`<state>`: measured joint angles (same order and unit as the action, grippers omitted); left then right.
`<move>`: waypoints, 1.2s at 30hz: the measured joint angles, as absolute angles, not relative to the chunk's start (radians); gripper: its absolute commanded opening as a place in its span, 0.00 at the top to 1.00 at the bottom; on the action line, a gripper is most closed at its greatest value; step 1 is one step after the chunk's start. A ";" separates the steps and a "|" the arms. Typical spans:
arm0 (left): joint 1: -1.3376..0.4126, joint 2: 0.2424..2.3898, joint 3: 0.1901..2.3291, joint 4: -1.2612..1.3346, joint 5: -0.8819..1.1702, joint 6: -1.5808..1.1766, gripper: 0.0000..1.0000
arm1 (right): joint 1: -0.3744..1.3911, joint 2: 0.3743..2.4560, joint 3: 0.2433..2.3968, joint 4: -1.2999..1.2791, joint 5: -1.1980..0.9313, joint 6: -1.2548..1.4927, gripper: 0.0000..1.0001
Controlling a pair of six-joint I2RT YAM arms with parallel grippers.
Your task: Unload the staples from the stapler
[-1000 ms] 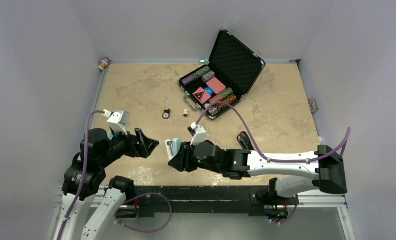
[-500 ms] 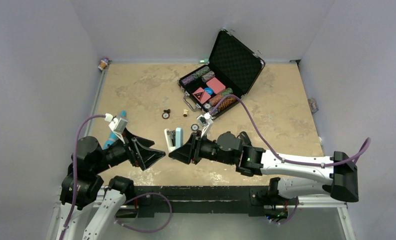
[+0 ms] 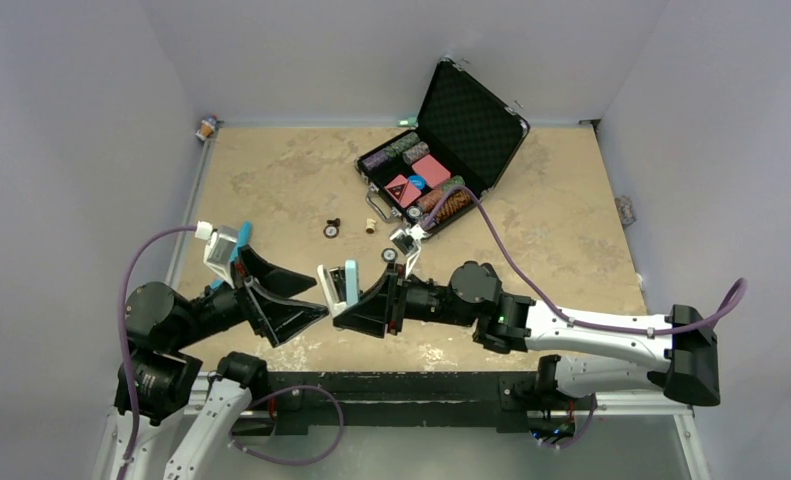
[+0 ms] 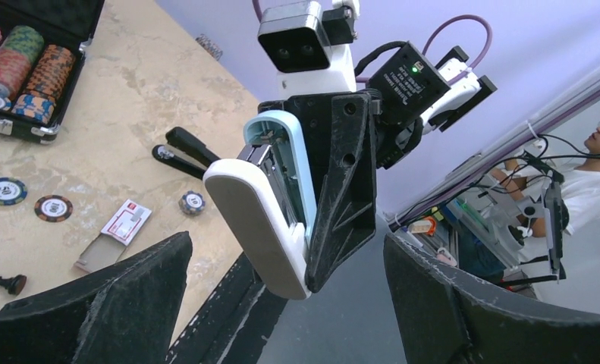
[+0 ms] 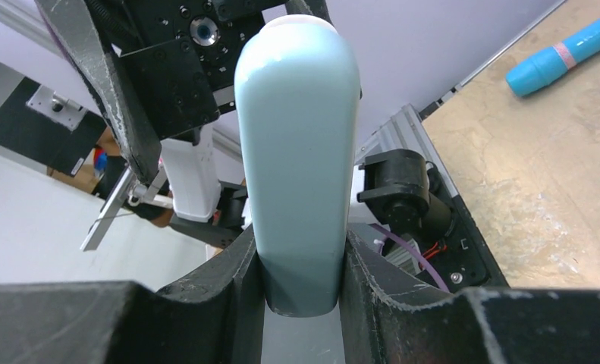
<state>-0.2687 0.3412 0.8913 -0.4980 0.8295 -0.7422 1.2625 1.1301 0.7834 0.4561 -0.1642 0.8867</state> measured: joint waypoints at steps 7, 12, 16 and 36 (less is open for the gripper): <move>-0.269 0.344 0.887 -0.428 0.843 -0.795 0.02 | 1.265 1.160 0.790 0.495 -0.226 0.876 1.00; -0.269 0.354 0.885 -0.406 0.842 -0.810 0.06 | 1.269 1.192 0.808 0.501 -0.242 0.873 1.00; -0.269 0.362 0.883 -0.404 0.842 -0.812 0.09 | 1.270 1.200 0.819 0.505 -0.256 0.873 1.00; -0.269 0.360 0.804 -0.352 0.861 -0.872 0.23 | 1.270 1.236 0.854 0.524 -0.262 0.864 1.00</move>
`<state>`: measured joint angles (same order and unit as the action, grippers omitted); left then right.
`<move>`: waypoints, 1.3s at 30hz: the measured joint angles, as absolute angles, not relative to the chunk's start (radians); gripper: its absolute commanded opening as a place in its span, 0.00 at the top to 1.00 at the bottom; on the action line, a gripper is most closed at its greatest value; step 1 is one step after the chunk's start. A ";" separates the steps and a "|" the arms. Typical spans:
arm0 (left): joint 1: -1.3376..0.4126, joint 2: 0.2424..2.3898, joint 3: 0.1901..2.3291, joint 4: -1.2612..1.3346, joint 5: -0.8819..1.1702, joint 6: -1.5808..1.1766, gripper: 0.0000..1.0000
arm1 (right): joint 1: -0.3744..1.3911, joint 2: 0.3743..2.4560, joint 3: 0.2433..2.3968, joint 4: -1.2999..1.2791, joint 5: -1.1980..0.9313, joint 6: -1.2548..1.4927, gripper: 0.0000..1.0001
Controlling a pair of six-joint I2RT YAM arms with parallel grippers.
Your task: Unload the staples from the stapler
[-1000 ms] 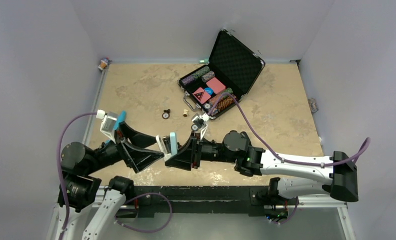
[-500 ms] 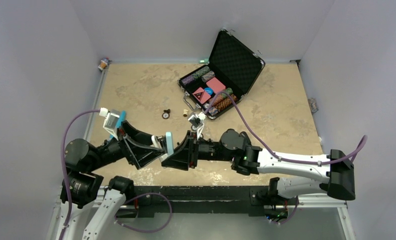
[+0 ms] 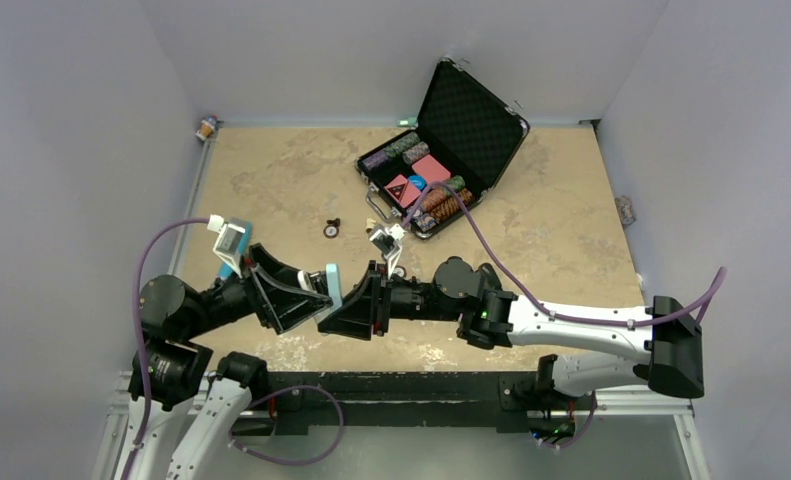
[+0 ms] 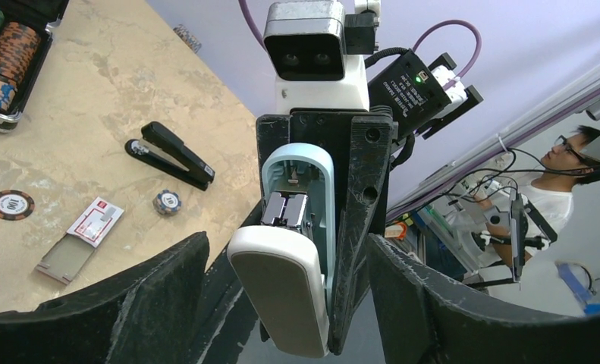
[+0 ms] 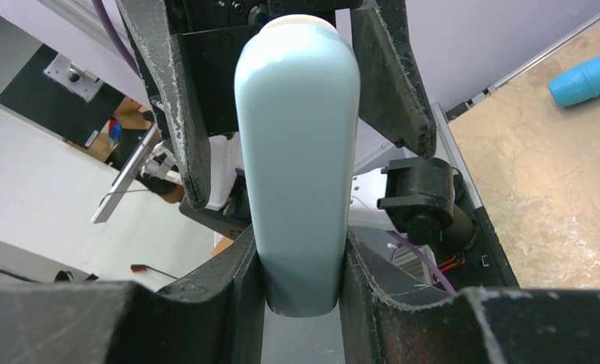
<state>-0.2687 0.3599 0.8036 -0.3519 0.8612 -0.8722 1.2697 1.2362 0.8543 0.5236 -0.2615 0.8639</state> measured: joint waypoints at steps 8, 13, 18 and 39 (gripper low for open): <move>-0.269 0.352 0.802 -0.335 0.879 -0.894 0.37 | 1.270 1.236 0.854 0.525 -0.262 0.862 1.00; -0.269 0.348 0.793 -0.315 0.893 -0.910 0.51 | 1.270 1.236 0.854 0.526 -0.262 0.862 1.00; -0.269 0.347 0.787 -0.311 0.900 -0.929 0.71 | 1.271 1.236 0.854 0.540 -0.273 0.859 1.00; -0.269 0.347 0.808 -0.482 0.851 -0.860 1.00 | 1.274 1.216 0.854 0.533 -0.244 0.855 0.02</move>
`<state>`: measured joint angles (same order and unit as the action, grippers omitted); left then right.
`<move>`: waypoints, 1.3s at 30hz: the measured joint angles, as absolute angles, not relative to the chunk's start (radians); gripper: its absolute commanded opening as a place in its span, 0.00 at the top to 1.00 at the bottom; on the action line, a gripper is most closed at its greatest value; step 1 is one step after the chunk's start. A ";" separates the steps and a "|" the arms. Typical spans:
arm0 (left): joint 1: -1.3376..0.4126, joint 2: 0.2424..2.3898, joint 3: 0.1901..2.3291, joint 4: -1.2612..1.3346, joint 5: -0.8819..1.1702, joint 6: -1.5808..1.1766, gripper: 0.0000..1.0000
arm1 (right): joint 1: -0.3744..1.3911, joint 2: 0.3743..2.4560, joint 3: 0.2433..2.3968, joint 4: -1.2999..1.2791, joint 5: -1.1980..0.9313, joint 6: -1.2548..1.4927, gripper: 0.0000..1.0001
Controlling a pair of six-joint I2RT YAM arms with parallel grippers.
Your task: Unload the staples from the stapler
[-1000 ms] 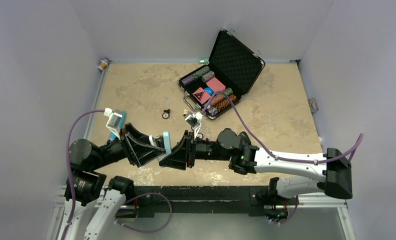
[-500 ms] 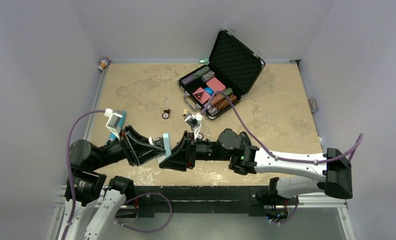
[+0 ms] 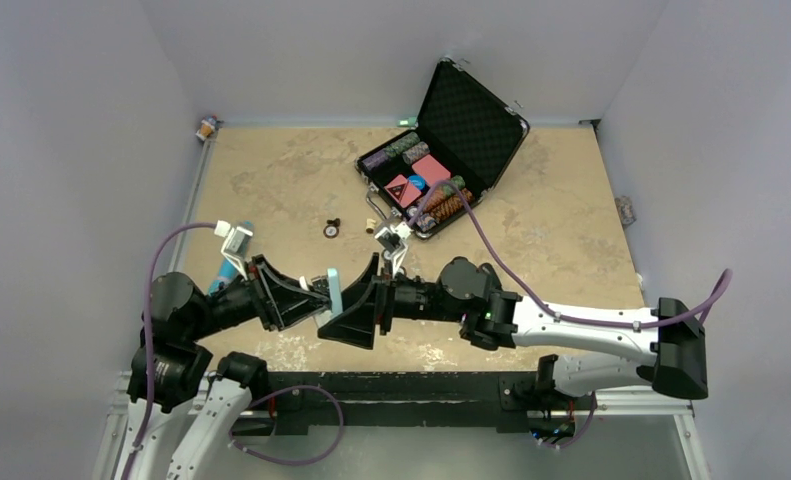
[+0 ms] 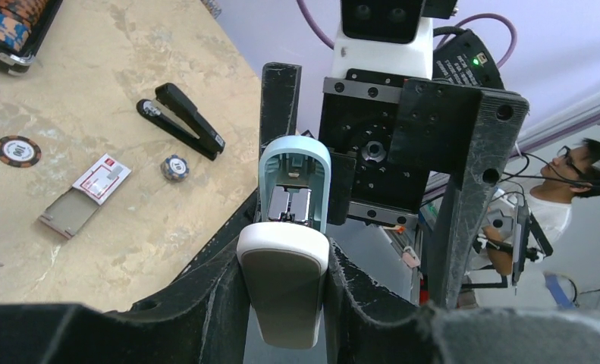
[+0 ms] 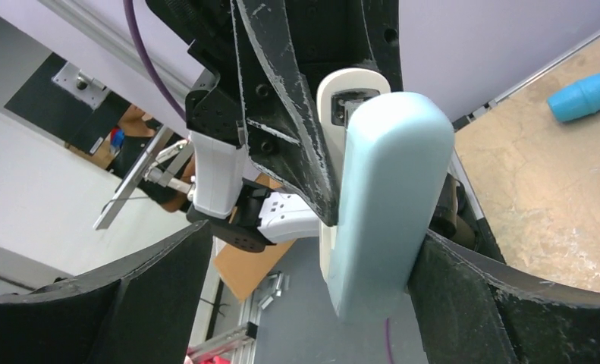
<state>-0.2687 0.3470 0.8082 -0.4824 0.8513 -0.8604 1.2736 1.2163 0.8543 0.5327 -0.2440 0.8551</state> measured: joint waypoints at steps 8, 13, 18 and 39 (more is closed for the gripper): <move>-0.269 0.398 0.836 -0.595 0.794 -0.769 1.00 | 1.274 1.183 0.804 0.475 -0.170 0.883 0.02; -0.269 0.449 0.867 -0.693 0.723 -0.682 1.00 | 1.269 1.127 0.743 0.416 -0.113 0.910 0.03; -0.269 0.503 0.874 -0.764 0.646 -0.601 1.00 | 1.258 1.078 0.730 0.351 -0.059 0.926 0.07; -0.268 0.836 0.869 -0.855 0.361 -0.440 1.00 | 1.196 0.967 0.656 0.216 0.086 0.986 0.77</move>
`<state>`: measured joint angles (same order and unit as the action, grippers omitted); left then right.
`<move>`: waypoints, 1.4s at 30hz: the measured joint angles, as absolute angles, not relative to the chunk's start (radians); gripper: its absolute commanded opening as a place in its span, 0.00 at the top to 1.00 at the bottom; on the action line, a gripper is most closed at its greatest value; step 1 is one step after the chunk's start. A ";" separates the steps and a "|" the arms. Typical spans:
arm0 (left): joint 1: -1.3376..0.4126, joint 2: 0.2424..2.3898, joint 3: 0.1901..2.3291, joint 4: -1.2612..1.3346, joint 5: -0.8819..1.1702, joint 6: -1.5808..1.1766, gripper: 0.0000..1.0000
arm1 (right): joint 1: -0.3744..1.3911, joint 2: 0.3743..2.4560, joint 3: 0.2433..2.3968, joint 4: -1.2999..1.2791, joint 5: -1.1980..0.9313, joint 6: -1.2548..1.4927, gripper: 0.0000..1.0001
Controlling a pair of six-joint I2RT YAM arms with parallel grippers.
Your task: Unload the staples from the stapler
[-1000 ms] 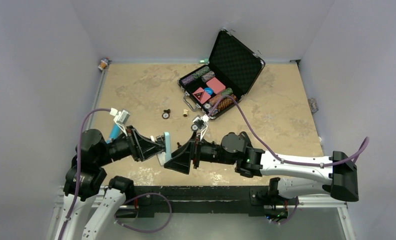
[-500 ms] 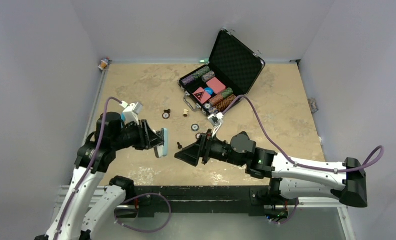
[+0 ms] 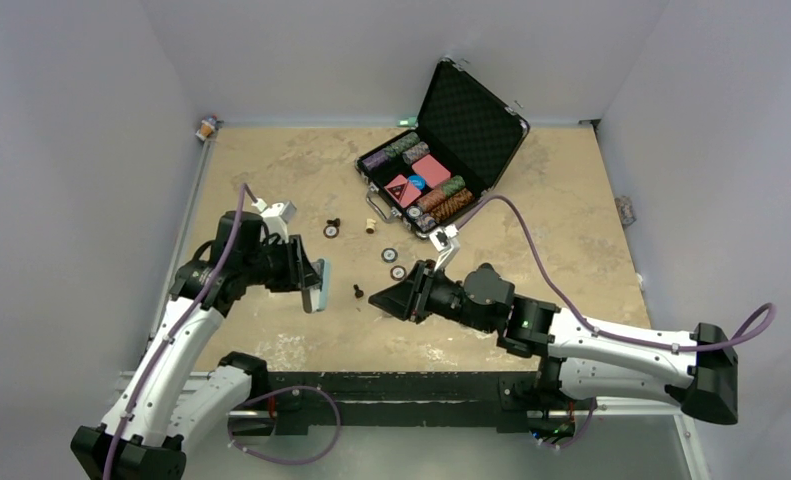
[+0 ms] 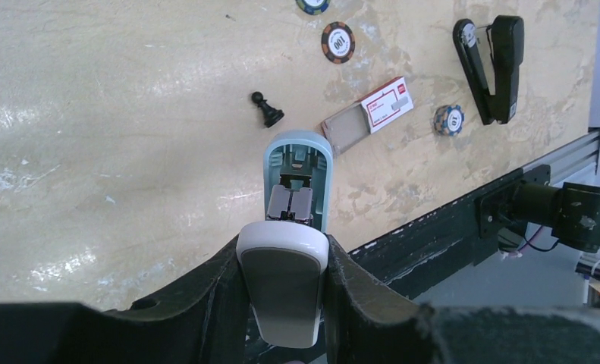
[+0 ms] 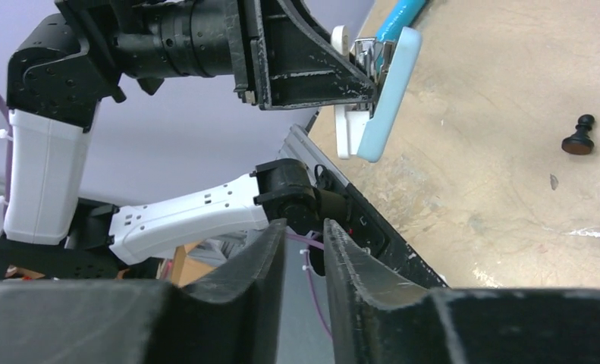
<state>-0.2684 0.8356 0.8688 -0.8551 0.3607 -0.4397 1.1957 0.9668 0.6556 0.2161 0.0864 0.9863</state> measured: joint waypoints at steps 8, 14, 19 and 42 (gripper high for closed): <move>-0.268 0.807 0.882 -0.904 0.303 -0.407 1.00 | 1.176 1.141 0.747 0.215 0.083 0.981 1.00; -0.268 0.849 0.882 -0.915 0.242 -0.407 1.00 | 1.170 1.336 0.908 0.226 0.066 0.979 1.00; -0.268 0.888 0.882 -0.924 0.230 -0.407 1.00 | 1.140 1.436 0.993 0.240 0.033 0.988 1.00; -0.268 0.933 0.882 -0.926 0.223 -0.406 1.00 | 1.081 1.700 1.135 0.236 -0.049 1.050 1.00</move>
